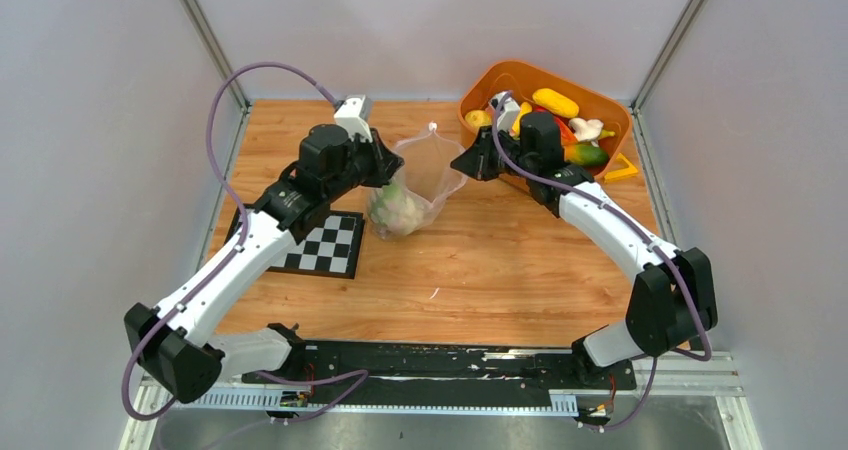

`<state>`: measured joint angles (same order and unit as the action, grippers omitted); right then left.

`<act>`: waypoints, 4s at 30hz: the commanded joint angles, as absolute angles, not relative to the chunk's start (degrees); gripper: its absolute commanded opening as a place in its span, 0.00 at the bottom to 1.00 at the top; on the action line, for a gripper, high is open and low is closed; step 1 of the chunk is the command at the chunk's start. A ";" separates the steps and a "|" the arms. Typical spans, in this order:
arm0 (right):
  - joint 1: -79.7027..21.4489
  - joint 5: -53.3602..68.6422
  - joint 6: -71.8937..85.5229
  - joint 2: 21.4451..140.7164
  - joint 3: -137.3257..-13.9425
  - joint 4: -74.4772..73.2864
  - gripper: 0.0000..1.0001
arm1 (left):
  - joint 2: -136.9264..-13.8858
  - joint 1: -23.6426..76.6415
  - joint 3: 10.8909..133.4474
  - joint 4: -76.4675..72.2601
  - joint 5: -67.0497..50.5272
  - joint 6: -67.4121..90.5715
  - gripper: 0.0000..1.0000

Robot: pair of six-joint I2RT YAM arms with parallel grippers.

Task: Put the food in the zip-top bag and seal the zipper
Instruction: Place the fake vegetable in the zipper food storage bag, then move the bin to the center of the board, then pick up the fake fruit from the bin.

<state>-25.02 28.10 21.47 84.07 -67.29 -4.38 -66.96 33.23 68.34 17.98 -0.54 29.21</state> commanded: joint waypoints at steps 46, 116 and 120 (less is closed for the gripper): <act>2.53 12.39 -6.60 102.32 -92.89 -34.17 0.69 | -74.87 32.96 67.90 11.29 -9.74 28.79 0.00; -15.61 18.59 19.26 83.14 -62.06 -8.29 0.37 | -69.66 32.99 66.26 14.17 -7.10 30.10 0.00; -15.20 18.74 21.65 76.50 -58.05 -3.24 0.36 | -70.36 33.00 66.48 13.99 -7.92 30.21 0.00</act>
<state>-15.57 19.44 17.34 83.22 -60.53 -11.64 -70.70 33.23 66.30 15.57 -6.44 29.69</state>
